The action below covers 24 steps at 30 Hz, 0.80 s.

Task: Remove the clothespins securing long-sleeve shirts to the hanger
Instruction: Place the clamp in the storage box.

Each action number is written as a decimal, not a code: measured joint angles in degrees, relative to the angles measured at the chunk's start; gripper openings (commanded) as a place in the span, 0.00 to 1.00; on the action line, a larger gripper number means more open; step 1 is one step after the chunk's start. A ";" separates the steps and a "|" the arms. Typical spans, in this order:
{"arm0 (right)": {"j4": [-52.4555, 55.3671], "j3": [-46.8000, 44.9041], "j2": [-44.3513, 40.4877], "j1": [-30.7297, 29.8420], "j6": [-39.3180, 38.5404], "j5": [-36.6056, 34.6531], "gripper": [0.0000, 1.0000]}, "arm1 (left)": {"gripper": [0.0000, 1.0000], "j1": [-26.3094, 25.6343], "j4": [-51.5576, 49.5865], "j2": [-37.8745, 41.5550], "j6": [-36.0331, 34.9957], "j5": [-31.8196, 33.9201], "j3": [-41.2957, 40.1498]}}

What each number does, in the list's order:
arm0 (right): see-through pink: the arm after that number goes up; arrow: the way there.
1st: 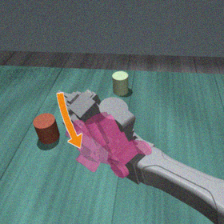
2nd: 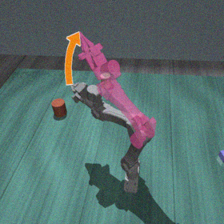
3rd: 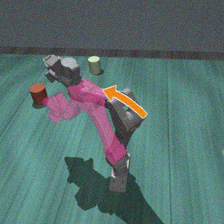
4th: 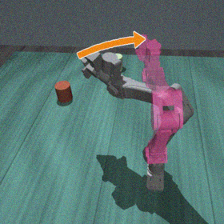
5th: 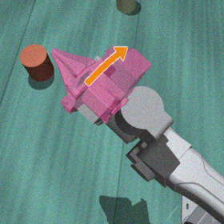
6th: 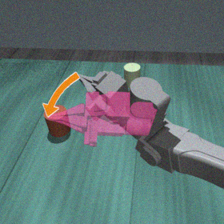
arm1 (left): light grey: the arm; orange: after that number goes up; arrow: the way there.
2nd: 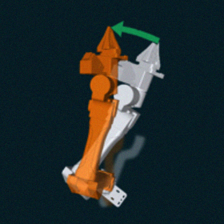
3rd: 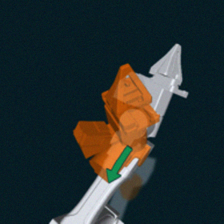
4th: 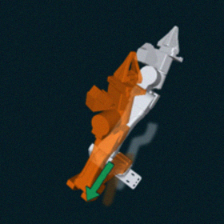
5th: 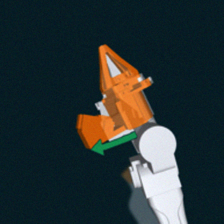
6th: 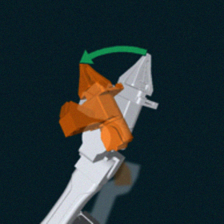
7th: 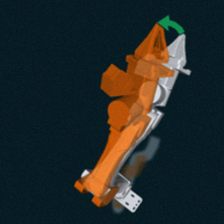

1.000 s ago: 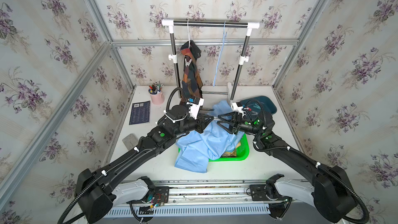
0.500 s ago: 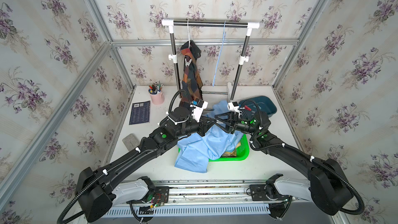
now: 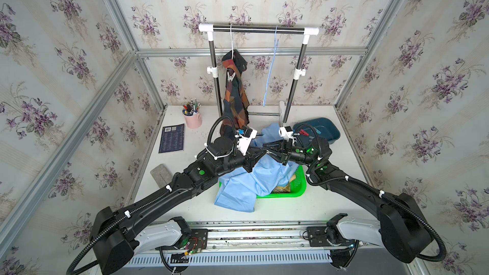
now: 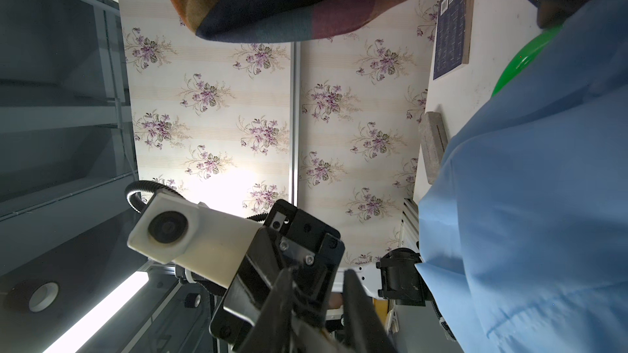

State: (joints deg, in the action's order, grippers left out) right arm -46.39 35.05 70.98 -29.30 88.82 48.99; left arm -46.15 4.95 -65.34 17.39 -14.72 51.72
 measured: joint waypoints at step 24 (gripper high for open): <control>8.26 3.02 -0.02 8.83 -7.32 -1.09 0.06 | 0.99 -0.28 -6.16 6.38 -1.86 11.61 4.24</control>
State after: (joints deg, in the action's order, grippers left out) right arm -38.13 38.06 70.96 -20.47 81.49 47.90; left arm -46.44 -1.21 -58.96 15.53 -3.11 55.96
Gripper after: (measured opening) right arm 0.135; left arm 0.992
